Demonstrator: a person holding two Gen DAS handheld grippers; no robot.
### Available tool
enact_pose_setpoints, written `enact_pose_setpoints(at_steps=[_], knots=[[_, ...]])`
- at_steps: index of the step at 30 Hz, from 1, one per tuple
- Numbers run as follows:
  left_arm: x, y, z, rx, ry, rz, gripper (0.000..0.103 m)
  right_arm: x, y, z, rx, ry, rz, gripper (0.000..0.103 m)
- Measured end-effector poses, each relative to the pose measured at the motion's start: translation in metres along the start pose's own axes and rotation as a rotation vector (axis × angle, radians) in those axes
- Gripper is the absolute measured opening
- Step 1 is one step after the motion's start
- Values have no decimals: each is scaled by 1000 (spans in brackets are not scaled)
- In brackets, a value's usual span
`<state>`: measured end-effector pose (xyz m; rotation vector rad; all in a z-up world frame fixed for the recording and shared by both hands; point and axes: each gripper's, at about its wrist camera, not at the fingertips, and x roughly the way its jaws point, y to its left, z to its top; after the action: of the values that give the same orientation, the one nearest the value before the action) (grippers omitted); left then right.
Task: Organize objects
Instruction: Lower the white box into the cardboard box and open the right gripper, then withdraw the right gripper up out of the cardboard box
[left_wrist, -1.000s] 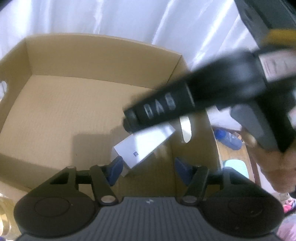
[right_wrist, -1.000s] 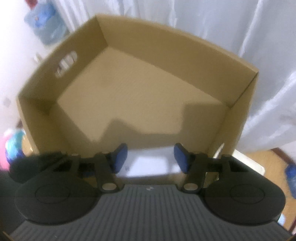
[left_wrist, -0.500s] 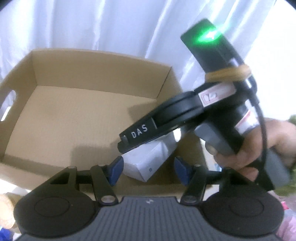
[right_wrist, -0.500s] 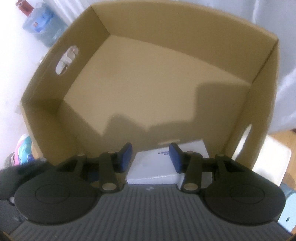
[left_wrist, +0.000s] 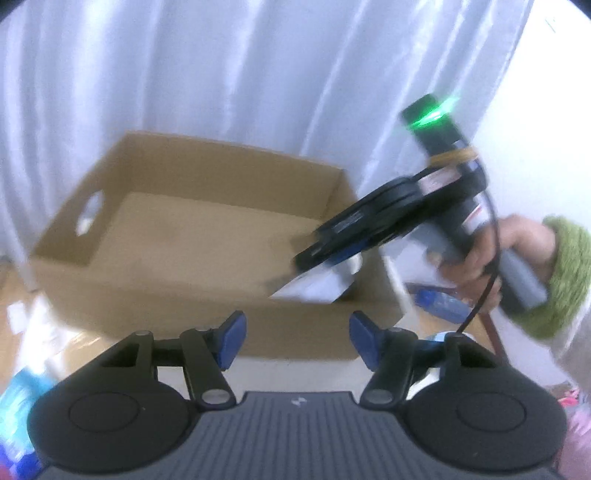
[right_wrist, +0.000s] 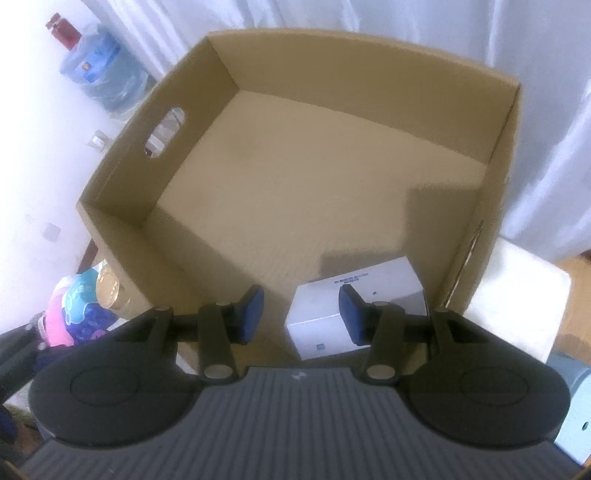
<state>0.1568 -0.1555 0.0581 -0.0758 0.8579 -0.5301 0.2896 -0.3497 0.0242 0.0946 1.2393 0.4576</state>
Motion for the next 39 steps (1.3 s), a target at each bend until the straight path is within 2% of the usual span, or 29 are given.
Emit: enact_pose_setpoints(at_steps=[6, 7, 8, 9, 10, 11, 13, 21, 33, 39], knots=[[-19, 40, -42, -33, 18, 53, 65, -11, 14, 4, -27, -64, -39, 43], [-24, 42, -47, -44, 26, 49, 65, -6, 12, 1, -23, -49, -58, 43], [-18, 47, -51, -54, 31, 44, 66, 8, 8, -2, -7, 9, -90, 43], [-27, 51, -55, -63, 35, 37, 66, 17, 6, -4, 3, 45, -114, 34], [-29, 56, -58, -67, 39, 30, 67, 23, 10, -6, -32, 64, -149, 29], [-29, 60, -61, -70, 42, 25, 67, 27, 14, -5, -35, 91, -169, 29], [-28, 67, -66, -84, 40, 23, 67, 26, 17, 1, 15, 114, -154, 30], [-38, 90, -69, -131, 8, -3, 68, -4, 38, 28, 21, 32, -188, 31], [-43, 111, -75, -168, -1, 3, 69, 35, 29, 20, 75, 77, -246, 31], [-41, 116, -75, -179, 3, 2, 69, 43, 33, 34, 85, 35, -230, 34]])
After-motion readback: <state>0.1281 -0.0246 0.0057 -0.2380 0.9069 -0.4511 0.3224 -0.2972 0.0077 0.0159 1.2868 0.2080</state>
